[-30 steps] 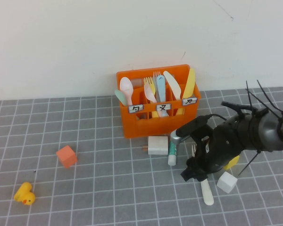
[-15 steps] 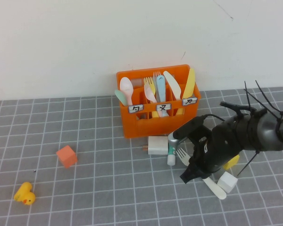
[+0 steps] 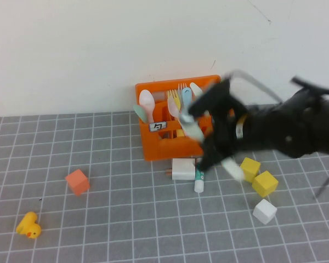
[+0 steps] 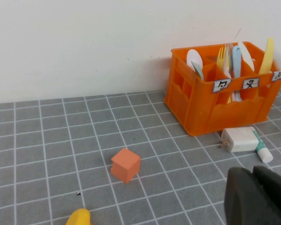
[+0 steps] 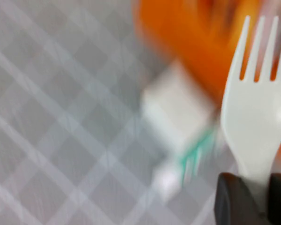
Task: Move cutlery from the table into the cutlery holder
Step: Place the fork on the box
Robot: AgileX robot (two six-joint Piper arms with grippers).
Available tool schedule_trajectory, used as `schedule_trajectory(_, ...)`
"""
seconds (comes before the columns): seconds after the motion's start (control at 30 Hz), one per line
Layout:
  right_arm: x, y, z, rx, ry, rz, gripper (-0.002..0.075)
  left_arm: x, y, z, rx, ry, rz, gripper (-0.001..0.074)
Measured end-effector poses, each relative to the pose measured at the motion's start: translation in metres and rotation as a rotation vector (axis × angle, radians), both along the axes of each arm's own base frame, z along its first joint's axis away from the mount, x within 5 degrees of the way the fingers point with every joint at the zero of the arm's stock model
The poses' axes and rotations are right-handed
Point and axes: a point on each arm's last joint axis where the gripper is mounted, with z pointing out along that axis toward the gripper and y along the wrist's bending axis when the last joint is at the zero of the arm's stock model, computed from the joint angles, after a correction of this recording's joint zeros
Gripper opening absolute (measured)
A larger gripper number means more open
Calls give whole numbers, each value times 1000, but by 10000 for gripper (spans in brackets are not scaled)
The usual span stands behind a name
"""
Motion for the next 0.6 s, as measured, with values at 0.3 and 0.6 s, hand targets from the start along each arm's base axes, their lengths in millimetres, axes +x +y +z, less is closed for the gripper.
schedule_trajectory(0.3, 6, 17, 89, 400, -641, 82, 121, 0, 0, 1, -2, -6, -2, 0)
schedule_trajectory(0.6, 37, 27, 46, 540, -874, -31, 121, 0, 0, 1, -2, -6, -2, 0)
